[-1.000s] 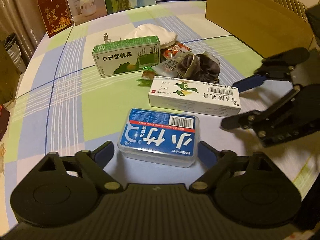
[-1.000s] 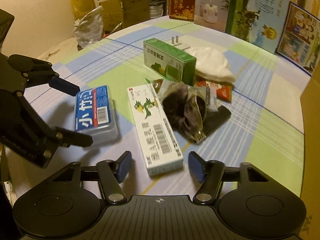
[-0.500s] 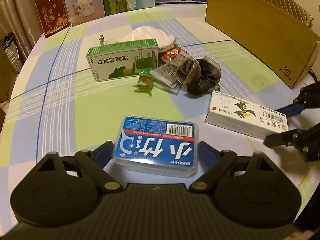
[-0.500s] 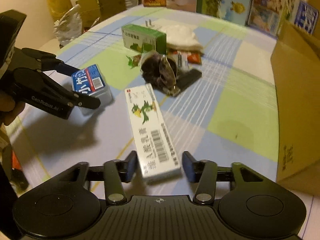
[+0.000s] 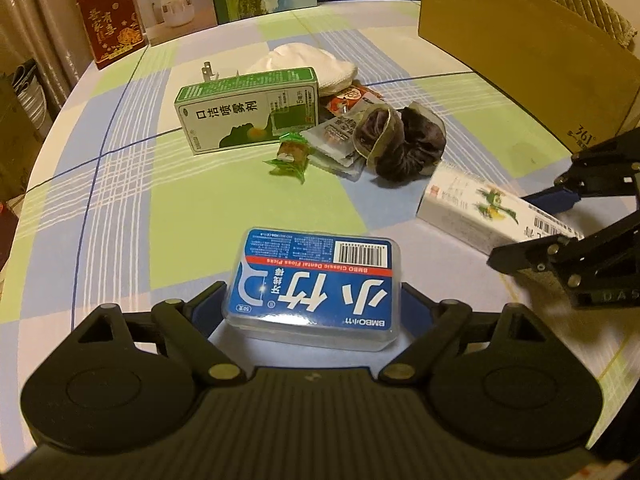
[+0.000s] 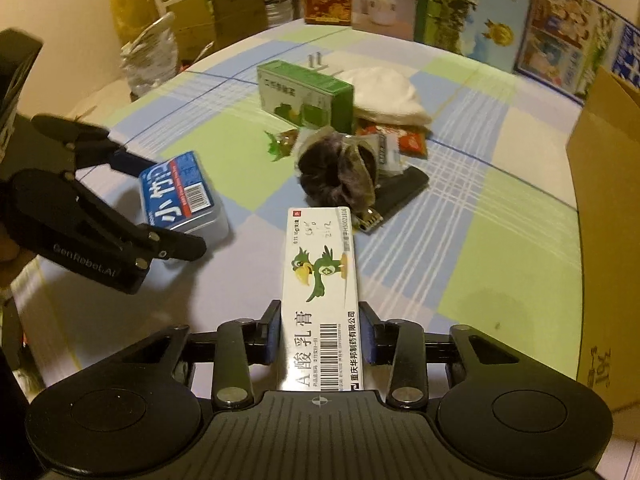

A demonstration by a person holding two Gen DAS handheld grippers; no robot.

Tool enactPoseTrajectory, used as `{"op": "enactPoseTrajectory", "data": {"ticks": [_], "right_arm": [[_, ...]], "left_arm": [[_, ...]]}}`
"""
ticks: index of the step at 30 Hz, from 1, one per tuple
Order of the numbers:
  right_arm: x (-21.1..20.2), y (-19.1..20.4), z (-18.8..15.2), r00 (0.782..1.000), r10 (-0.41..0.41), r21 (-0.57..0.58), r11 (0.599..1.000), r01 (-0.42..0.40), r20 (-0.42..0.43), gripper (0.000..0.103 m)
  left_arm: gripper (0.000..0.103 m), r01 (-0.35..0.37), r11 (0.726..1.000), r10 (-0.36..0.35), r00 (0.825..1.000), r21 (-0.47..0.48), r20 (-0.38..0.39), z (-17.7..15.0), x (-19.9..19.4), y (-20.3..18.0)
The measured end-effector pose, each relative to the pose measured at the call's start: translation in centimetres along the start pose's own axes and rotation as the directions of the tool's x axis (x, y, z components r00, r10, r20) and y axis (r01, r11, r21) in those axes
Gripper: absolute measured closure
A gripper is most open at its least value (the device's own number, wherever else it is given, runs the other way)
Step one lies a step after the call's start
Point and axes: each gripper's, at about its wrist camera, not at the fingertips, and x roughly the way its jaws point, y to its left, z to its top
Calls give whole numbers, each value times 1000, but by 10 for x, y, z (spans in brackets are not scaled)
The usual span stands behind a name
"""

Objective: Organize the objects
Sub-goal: 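Carry both boxes to the cardboard box with the left and right tools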

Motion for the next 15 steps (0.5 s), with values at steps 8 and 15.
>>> {"op": "enactPoseTrajectory", "data": {"ticks": [8,15], "right_arm": [[-42,-6,-11,997,-65,127,990,58,49,68],[-125,-36,3,970,-169,254,959,122,174,68]], "left_arm": [[18,-9,996,9,1000,-94,-4,2,-24,-14],[18,-24,998,28,997,-60,67,38,-69,-49]]}}
